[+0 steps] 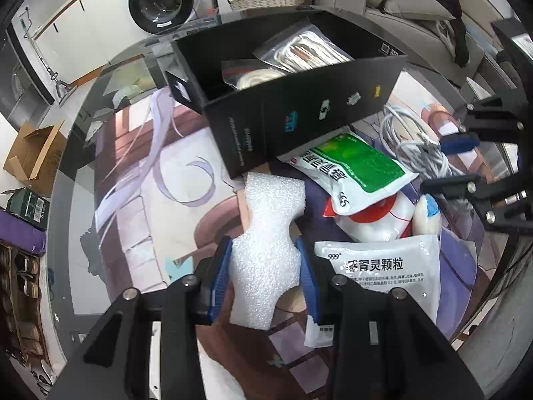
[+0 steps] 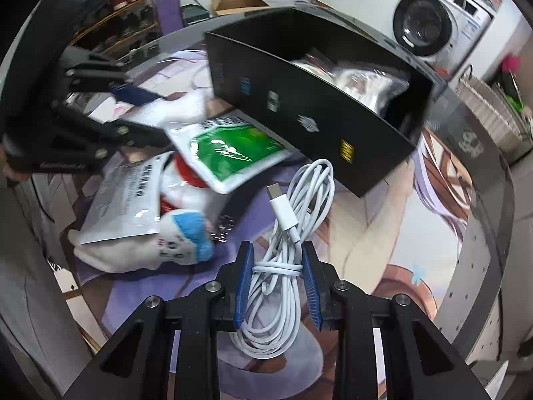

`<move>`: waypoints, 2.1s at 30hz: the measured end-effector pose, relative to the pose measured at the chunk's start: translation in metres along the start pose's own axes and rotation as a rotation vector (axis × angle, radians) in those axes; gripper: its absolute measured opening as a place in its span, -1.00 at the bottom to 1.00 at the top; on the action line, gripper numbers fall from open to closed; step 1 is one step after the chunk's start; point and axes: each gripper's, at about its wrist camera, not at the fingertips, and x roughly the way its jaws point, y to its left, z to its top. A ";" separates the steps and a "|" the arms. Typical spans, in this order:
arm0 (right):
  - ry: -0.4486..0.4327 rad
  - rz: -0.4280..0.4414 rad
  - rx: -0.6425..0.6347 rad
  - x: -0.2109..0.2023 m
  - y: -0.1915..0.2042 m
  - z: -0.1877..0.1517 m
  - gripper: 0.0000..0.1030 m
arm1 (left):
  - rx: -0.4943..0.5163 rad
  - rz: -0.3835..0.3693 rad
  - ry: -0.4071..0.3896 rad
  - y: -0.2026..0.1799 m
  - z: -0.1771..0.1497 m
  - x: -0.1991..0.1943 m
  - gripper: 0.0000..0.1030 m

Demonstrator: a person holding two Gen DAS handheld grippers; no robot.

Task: Organize soft objects
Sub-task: 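Close the left tool on the white foam while the right grasps the white cable, then lift the white foam with the left tool while the right lifts the white cable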

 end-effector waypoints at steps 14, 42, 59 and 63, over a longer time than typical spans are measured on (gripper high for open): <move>-0.069 0.010 0.022 -0.024 -0.002 -0.001 -0.44 | 0.025 -0.010 -0.113 -0.001 0.006 -0.028 -0.29; -1.037 -0.120 0.052 -0.179 0.020 -0.039 -0.44 | -0.054 0.096 -0.935 0.034 -0.024 -0.166 -0.28; -1.035 -0.130 0.157 -0.174 0.005 -0.016 -0.44 | -0.154 0.134 -0.881 0.028 0.022 -0.152 -0.28; -1.039 -0.161 0.168 -0.170 0.000 0.006 -0.44 | -0.203 0.152 -0.875 0.031 0.044 -0.144 -0.28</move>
